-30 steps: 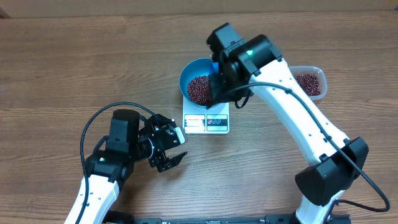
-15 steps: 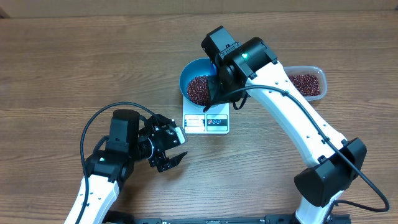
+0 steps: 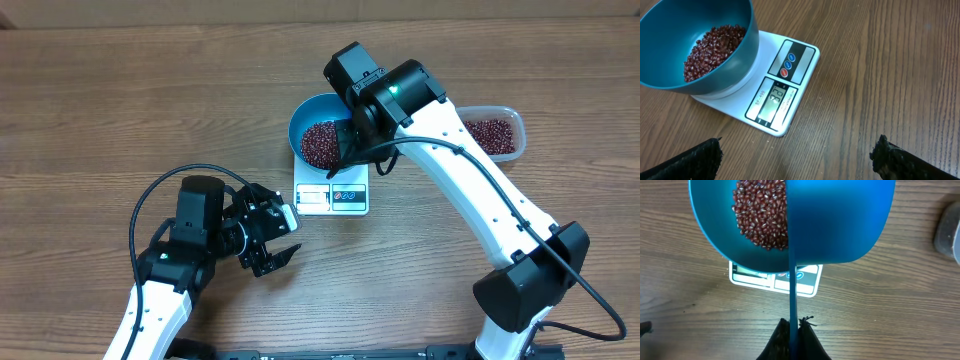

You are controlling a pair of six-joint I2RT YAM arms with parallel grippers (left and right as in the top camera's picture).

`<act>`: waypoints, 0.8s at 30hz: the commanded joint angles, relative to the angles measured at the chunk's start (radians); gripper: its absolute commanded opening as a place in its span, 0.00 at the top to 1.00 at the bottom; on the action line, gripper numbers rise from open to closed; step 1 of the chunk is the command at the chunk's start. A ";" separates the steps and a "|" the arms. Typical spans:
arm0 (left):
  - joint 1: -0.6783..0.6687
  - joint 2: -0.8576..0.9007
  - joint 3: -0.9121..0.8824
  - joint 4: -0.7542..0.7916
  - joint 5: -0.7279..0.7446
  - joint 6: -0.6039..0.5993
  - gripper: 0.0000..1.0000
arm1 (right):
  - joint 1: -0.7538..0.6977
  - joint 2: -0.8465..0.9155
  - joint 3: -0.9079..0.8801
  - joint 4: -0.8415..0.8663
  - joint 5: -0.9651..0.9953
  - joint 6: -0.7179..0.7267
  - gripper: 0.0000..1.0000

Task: Scoop item into bowl and weigh 150g on scale
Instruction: 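Hold the tilted blue scoop over the teal bowl to empty it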

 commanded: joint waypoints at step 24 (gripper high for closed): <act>0.005 0.007 -0.004 0.000 0.016 0.019 0.00 | 0.092 -0.043 0.029 0.016 0.131 -0.012 0.96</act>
